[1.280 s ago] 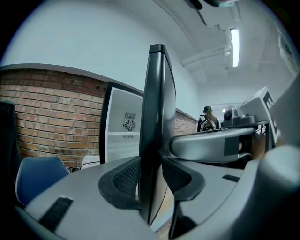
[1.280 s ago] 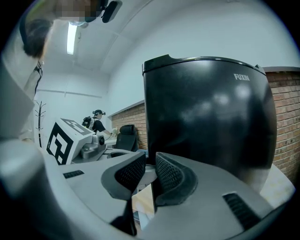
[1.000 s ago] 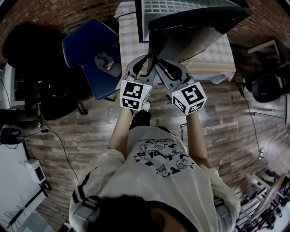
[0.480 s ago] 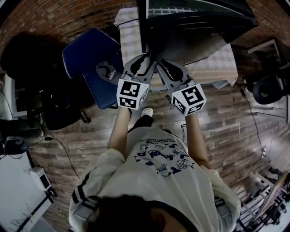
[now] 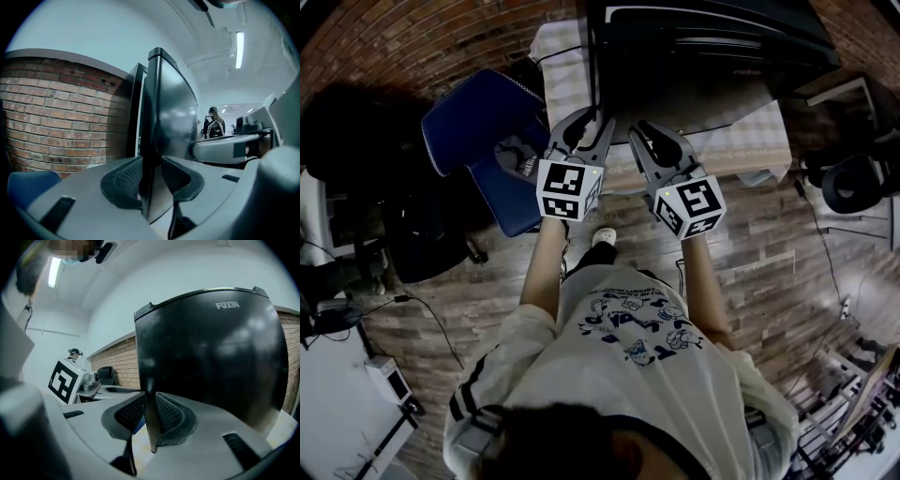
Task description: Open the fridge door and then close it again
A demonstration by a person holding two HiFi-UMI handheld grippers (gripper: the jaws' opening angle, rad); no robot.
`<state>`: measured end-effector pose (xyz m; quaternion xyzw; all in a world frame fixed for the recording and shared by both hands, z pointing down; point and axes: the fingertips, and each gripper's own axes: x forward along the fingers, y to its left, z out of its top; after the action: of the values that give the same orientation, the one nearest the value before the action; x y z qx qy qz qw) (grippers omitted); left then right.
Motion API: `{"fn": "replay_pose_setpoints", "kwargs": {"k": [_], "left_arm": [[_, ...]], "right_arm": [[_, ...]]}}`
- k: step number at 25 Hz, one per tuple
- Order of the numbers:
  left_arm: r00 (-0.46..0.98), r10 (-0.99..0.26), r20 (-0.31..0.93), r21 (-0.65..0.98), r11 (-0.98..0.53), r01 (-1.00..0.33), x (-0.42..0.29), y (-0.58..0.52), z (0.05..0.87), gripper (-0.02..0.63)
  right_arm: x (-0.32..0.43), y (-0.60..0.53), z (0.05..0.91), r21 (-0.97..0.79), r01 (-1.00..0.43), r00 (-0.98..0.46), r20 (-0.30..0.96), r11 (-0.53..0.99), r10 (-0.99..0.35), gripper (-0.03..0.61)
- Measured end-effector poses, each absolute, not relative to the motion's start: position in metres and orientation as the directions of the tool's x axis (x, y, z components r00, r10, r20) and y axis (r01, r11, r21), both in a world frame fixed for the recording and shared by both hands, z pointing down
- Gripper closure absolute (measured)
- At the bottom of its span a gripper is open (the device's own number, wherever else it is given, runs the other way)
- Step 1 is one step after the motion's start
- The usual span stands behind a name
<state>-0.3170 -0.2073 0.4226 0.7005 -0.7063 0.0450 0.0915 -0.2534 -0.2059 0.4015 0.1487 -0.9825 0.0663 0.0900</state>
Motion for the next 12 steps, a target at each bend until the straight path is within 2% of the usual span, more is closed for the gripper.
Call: {"fn": "replay_pose_setpoints", "kwargs": {"k": [12], "left_arm": [[0.0, -0.982, 0.19, 0.058, 0.011, -0.998, -0.341, -0.232, 0.425, 0.495]], "right_arm": [[-0.279, -0.219, 0.407, -0.101, -0.304, -0.937, 0.211, 0.947, -0.278, 0.495]]}}
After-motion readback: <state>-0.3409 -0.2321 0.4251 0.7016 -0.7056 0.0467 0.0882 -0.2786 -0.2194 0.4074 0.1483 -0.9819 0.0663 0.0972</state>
